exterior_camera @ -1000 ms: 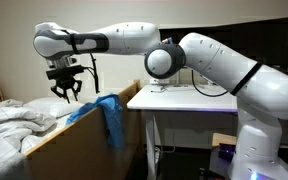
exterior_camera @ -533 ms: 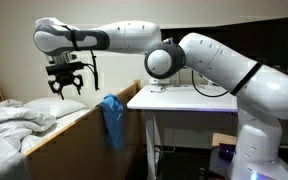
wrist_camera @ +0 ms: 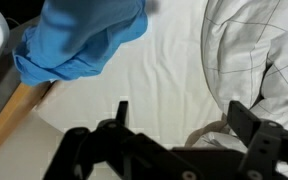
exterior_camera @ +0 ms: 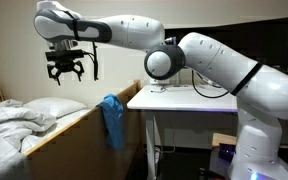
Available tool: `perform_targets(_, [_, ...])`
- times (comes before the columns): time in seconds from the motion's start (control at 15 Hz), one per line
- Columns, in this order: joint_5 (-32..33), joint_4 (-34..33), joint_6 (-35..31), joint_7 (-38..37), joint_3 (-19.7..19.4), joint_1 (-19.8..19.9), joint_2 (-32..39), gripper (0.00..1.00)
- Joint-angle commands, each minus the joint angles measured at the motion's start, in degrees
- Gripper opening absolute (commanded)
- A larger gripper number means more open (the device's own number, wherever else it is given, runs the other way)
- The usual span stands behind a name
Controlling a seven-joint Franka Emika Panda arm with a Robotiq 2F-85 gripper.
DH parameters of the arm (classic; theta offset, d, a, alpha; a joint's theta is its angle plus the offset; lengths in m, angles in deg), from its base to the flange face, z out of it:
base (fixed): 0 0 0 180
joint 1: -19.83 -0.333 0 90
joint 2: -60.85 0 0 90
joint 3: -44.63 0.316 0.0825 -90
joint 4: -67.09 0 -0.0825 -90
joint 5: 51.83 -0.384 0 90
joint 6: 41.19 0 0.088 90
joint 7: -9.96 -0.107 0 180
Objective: Hang the blue shirt on the wooden object
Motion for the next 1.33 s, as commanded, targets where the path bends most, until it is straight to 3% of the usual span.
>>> perform_targets(0.0, [-2.1,-0.03,1.55,0.04,-2.42,-0.13,-2.13,1.0])
perform_targets(0.47, [-2.63,-0.61,4.85,2.09,-3.51,1.04,-6.86,1.0])
perform_targets(1.27, [-9.64,0.09,14.5,3.43,-0.73,3.48,-12.92,1.0])
